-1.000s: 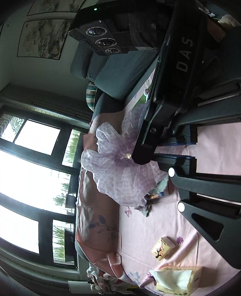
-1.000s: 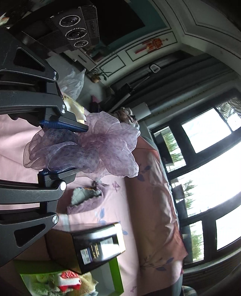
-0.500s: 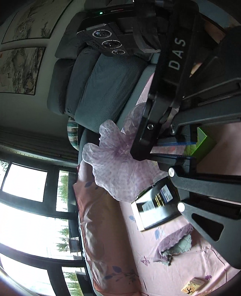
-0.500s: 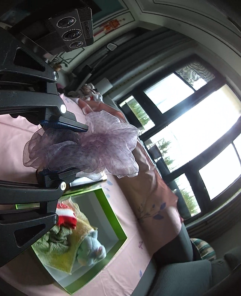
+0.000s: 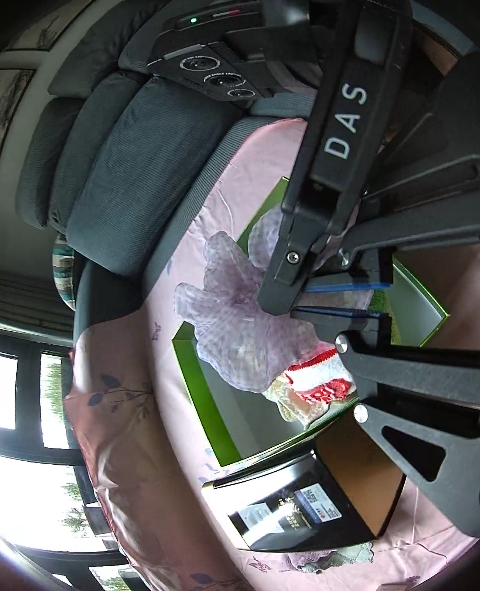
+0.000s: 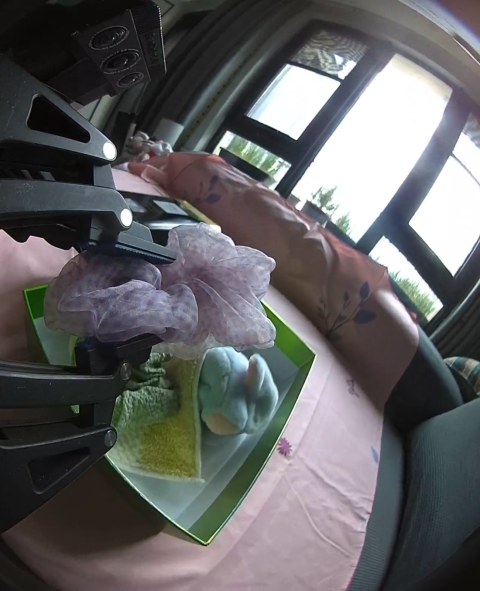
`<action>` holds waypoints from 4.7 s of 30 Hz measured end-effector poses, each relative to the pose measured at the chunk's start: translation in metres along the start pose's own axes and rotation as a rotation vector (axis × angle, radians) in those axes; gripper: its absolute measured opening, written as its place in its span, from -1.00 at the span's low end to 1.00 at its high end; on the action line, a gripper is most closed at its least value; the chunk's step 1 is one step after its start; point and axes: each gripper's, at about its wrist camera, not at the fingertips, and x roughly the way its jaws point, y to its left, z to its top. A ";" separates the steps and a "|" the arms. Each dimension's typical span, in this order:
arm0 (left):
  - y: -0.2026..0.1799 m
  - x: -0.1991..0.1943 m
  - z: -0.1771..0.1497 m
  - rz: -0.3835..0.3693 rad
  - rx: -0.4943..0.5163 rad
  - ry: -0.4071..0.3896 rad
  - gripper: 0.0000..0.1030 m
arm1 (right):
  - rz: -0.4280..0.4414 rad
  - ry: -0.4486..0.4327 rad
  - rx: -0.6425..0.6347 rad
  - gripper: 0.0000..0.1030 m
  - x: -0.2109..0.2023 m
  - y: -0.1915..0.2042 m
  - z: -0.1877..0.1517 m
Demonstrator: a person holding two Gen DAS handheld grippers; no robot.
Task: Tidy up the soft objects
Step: 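Carry the bath puff over the green-rimmed box with the right gripper, then lower the bath puff into the box and open the right gripper, then move the right gripper toward the small printed tissue pack, then close the right gripper on the cream printed tissue pack and lift it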
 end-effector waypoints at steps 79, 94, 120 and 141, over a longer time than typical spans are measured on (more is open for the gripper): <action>0.282 -0.237 -0.201 0.590 -0.796 -0.321 0.94 | -0.052 -0.041 -0.547 0.87 0.019 0.209 -0.095; 0.330 -0.260 -0.234 0.587 -0.944 -0.231 0.80 | 0.018 0.459 -0.668 0.85 0.213 0.305 -0.188; 0.331 -0.245 -0.227 0.513 -0.931 -0.150 0.52 | -0.051 0.609 -0.853 0.18 0.287 0.300 -0.237; 0.279 -0.178 -0.209 0.395 -0.780 0.029 0.36 | -0.071 0.535 -0.567 0.54 0.160 0.190 -0.186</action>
